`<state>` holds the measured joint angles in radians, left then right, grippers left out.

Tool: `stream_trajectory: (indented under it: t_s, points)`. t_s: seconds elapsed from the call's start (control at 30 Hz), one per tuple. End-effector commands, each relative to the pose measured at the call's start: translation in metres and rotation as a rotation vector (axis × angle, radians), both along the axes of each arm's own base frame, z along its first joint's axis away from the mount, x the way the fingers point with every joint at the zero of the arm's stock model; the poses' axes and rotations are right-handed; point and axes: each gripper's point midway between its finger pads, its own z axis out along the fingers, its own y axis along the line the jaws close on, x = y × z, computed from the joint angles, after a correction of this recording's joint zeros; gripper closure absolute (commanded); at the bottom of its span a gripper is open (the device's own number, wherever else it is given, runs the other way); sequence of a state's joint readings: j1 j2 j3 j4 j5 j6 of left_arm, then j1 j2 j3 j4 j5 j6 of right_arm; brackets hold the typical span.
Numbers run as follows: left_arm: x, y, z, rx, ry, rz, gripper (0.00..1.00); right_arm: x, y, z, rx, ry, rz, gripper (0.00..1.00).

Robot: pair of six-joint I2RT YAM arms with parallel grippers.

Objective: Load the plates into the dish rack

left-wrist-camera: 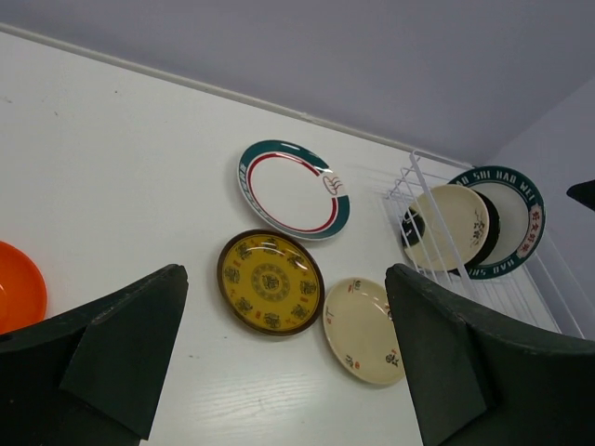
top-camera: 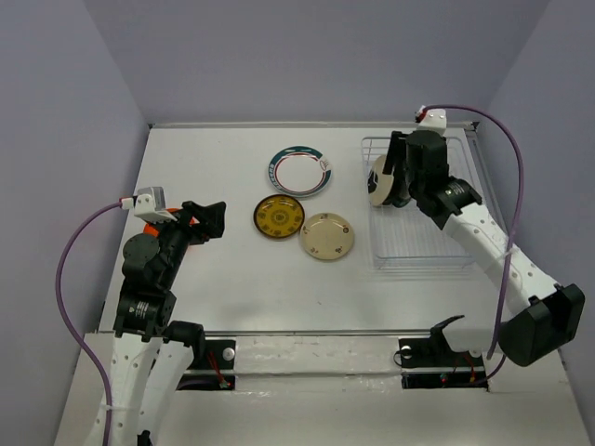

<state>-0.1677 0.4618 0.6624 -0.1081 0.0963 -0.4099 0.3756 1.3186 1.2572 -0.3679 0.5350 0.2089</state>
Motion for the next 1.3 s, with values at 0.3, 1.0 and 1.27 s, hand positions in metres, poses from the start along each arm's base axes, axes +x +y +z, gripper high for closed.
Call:
stream_trajectory:
  t_s: [0.3, 1.0, 1.27]
  points:
    - [-0.006, 0.025, 0.077, -0.035, -0.157, 0.130, 0.01, -0.072, 0.370, -0.040, 0.602, 0.169, 0.950, 0.71]
    - [0.019, 0.083, 0.023, -0.019, 0.054, 0.490, 0.07, -0.061, 0.492, -0.098, 0.740, 0.317, 1.043, 0.51]
    - [0.046, 0.136, -0.032, -0.182, 0.245, 0.647, 0.17, -0.106, 0.438, -0.060, 0.625, 0.259, 1.162, 0.52]
